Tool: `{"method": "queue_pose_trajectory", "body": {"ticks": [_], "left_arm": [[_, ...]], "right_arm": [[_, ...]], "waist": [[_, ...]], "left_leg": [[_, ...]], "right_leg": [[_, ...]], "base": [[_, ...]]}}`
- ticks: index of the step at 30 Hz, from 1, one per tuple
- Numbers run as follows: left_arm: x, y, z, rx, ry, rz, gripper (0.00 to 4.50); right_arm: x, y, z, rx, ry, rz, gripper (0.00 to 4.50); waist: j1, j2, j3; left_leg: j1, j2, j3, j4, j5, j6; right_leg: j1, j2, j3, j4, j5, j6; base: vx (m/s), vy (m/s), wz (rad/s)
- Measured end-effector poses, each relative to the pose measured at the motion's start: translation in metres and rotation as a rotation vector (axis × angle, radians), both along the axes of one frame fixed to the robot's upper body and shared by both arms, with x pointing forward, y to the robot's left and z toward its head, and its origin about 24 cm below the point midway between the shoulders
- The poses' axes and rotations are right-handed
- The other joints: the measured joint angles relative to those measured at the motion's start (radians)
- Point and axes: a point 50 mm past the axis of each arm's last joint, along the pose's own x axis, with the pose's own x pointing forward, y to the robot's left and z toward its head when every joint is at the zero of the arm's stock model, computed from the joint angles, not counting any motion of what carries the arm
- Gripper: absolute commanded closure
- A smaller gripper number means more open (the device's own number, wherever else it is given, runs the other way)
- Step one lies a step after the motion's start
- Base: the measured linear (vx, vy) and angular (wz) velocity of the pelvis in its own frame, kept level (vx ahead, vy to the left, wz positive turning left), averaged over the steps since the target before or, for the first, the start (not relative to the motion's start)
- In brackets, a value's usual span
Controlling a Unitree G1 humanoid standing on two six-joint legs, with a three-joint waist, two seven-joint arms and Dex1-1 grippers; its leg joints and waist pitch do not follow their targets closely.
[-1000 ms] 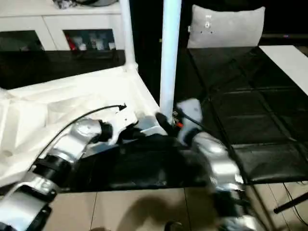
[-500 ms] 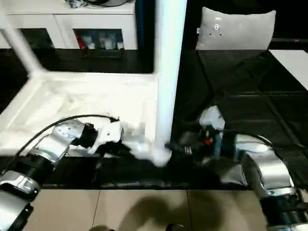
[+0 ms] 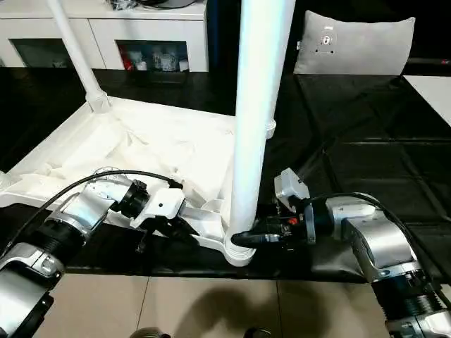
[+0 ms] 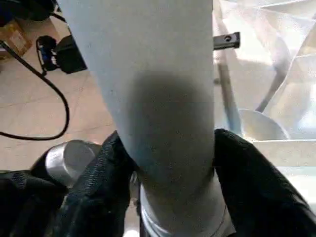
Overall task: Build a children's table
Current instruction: Rotate leg to tighten
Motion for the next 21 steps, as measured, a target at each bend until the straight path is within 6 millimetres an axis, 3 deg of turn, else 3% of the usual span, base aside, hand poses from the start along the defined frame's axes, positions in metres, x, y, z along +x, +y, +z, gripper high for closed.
{"method": "queue_pose_trajectory", "body": {"ticks": [7,11,14,18,21], "left_arm": [[0.001,0.001,-0.001,-0.015,0.030,0.021,4.50],[0.006,0.004,-0.001,-0.024,0.050,0.120,4.50],[0.012,0.009,-0.001,-0.024,0.040,0.231,4.50],[0.022,0.004,-0.002,-0.052,0.016,0.416,4.50],[0.029,-0.011,-0.004,-0.089,-0.010,0.566,4.50]], "right_arm": [[-0.001,0.000,0.000,0.016,0.026,-0.019,2.47],[0.002,0.007,-0.003,0.044,0.015,-0.140,2.48],[0.009,0.016,-0.006,0.050,-0.023,-0.280,2.48],[0.026,0.031,-0.011,0.082,-0.051,-0.584,2.52],[0.042,0.042,-0.013,0.092,-0.068,-0.840,2.52]], "waist": [[0.001,0.000,0.000],[-0.006,0.000,0.000],[-0.031,0.000,0.000],[-0.079,-0.001,0.000],[-0.093,-0.001,0.000]], "left_leg": [[0.000,0.000,0.000,0.000,0.000,0.000],[0.001,0.000,0.000,0.000,-0.001,-0.003],[0.002,0.000,0.000,0.001,0.000,-0.006],[0.001,0.000,0.000,0.000,0.000,-0.006],[-0.001,0.000,0.000,-0.001,0.000,-0.006]], "right_leg": [[0.000,0.000,0.000,0.000,0.000,0.000],[0.000,0.000,-0.001,0.000,0.000,0.000],[0.000,0.000,-0.001,0.000,0.000,0.000],[0.000,0.001,-0.004,-0.007,0.000,0.000],[0.001,0.001,-0.004,-0.012,0.000,0.000]], "base": [[0.000,0.000,0.00],[0.000,0.000,0.00],[0.000,0.000,0.00],[0.000,0.000,0.00],[0.000,0.000,0.00]]}}
